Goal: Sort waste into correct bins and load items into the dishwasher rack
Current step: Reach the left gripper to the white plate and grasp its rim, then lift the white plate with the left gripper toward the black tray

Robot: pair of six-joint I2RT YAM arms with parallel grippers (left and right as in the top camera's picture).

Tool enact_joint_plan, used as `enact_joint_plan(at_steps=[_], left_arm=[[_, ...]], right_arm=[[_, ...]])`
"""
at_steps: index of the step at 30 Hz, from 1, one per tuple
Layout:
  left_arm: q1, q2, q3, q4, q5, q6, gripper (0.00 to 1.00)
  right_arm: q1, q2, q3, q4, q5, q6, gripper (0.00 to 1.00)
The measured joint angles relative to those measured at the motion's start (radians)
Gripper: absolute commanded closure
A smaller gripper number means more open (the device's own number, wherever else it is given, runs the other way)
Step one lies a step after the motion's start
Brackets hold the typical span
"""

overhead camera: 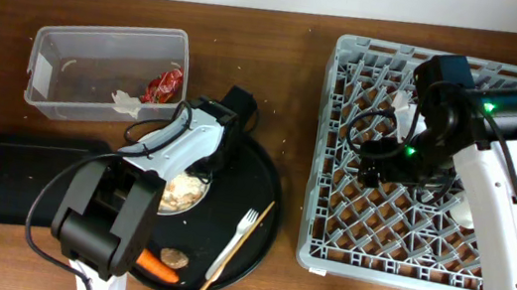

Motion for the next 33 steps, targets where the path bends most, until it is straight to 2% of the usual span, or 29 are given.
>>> enact_joint_plan(at_steps=[1, 2, 3, 6, 15, 19, 33], left_arm=[[0.0, 0.001, -0.001, -0.006, -0.009, 0.0, 0.99], [0.0, 0.002, -0.001, -0.011, -0.019, 0.0, 0.93], [0.0, 0.002, -0.001, -0.014, -0.024, 0.0, 0.8], [0.001, 0.011, -0.008, -0.018, -0.031, 0.005, 0.7], [0.006, 0.011, -0.008, -0.014, -0.045, 0.008, 0.7], [0.006, 0.011, -0.008, -0.008, -0.043, 0.01, 0.75], [0.01, 0.013, 0.003, 0.032, -0.038, 0.019, 0.74]], right_arm=[[0.0, 0.0, 0.0, 0.0, 0.0, 0.0, 0.09], [0.0, 0.0, 0.0, 0.0, 0.0, 0.0, 0.09], [0.0, 0.0, 0.0, 0.0, 0.0, 0.0, 0.09], [0.0, 0.0, 0.0, 0.0, 0.0, 0.0, 0.09], [0.0, 0.0, 0.0, 0.0, 0.002, -0.001, 0.09], [0.0, 0.0, 0.0, 0.0, 0.002, 0.0, 0.09], [0.0, 0.0, 0.0, 0.0, 0.002, -0.001, 0.09]])
